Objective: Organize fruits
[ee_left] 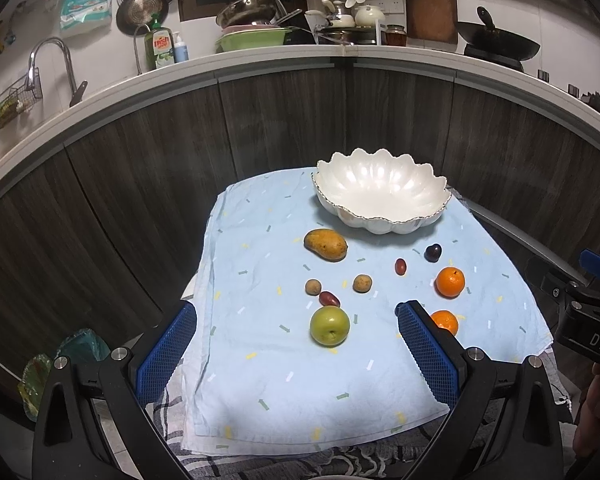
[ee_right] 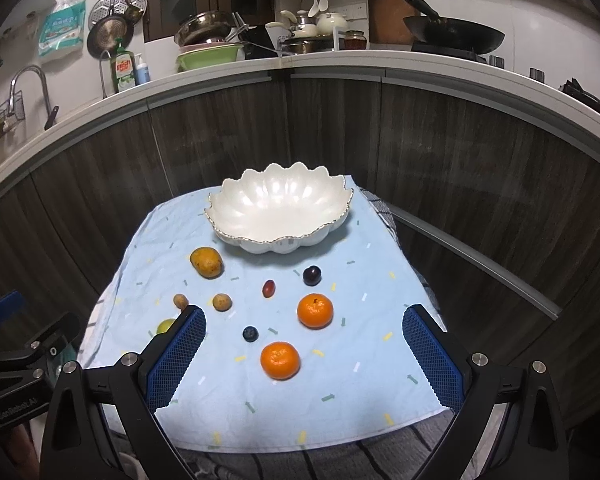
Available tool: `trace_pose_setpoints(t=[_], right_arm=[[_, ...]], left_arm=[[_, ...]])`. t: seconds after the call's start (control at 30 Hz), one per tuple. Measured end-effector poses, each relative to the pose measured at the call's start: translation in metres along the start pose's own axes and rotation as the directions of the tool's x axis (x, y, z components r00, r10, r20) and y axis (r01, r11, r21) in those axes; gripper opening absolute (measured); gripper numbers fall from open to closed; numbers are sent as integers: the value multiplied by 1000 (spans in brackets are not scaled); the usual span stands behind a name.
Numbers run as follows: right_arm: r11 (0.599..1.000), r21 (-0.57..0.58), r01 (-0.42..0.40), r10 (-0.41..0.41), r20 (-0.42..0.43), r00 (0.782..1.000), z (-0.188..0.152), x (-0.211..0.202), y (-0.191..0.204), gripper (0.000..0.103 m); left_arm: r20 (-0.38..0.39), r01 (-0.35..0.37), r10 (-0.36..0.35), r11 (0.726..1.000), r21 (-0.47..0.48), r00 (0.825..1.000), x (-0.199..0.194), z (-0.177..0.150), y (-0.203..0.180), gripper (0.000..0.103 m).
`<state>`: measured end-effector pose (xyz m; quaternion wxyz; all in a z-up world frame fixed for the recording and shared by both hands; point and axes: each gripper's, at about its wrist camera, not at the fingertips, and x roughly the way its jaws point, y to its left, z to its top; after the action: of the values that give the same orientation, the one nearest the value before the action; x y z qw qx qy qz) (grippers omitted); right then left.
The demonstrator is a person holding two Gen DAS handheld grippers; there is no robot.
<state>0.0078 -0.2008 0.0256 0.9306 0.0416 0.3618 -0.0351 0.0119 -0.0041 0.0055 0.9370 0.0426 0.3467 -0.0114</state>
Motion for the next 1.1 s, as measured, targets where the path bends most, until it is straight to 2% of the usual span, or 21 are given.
trace_pose_setpoints(t=[0.7, 0.97, 1.1], right_arm=[[1000, -18, 3, -4, -17, 1000, -1, 20, 2, 100], [1000, -23, 1, -2, -26, 1000, -1, 31, 4, 100], [999, -38, 1, -2, -26, 1000, -1, 38, 6, 100]], left_arm=[[-31, 16, -16, 1000, 7, 999, 20, -1, -1, 103], [-16, 23, -22, 999, 41, 1000, 29, 1, -7, 103], [-33, 43, -42, 998, 49, 999, 37, 1, -10, 103]])
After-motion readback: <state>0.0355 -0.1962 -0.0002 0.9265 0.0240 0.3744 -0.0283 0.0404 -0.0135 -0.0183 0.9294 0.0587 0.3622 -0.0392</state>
